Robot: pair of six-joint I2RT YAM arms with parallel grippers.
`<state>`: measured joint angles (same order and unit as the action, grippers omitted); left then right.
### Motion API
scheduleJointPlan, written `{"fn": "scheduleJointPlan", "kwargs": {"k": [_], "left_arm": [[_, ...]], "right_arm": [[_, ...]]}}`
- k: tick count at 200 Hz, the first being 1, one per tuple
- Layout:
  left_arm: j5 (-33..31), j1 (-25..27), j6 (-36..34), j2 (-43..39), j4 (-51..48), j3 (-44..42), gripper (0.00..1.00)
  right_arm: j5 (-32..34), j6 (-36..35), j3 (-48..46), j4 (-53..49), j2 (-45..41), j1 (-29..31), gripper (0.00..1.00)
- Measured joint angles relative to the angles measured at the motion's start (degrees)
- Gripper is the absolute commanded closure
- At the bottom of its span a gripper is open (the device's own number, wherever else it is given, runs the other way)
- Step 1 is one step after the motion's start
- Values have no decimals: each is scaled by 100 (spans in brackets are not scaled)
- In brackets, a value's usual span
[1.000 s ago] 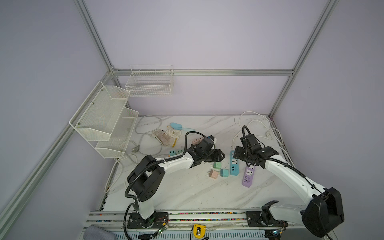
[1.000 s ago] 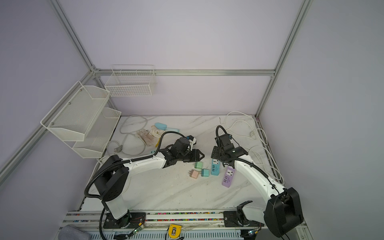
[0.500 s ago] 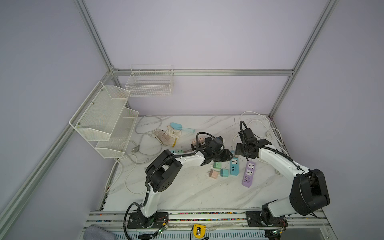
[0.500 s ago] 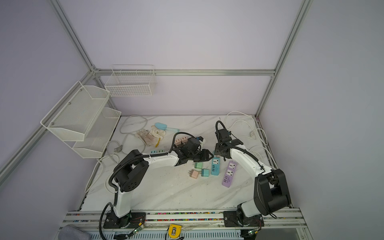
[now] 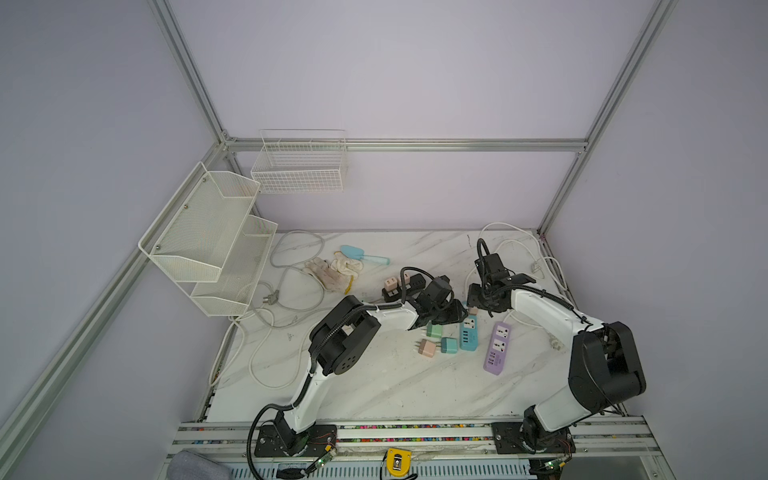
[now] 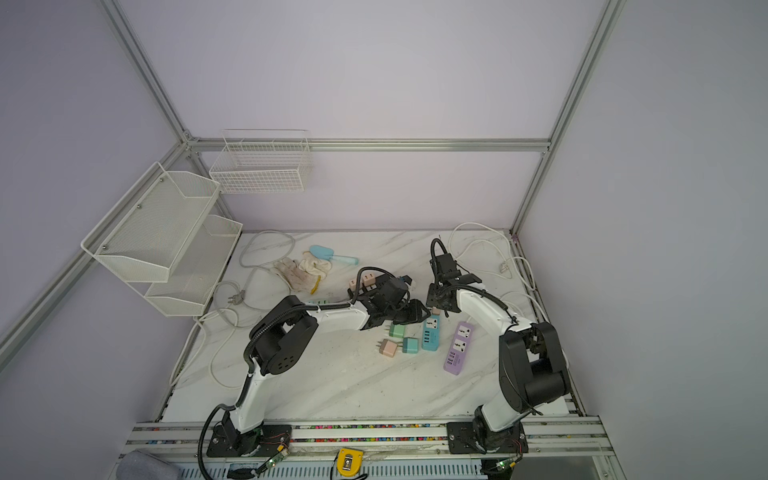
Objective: Pull the plug off the socket
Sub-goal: 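Move the right gripper over the pink adapter while the left grips the teal strip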
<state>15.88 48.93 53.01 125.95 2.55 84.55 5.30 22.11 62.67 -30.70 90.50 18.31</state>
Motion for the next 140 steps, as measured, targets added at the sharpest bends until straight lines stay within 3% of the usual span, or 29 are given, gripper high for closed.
{"fn": "scheduleJointPlan", "kwargs": {"k": [140], "left_arm": [[15, 0, -4, 234, -39, 179, 67]], "right_arm": [[-212, -87, 7, 313, 483, -4, 54]]}}
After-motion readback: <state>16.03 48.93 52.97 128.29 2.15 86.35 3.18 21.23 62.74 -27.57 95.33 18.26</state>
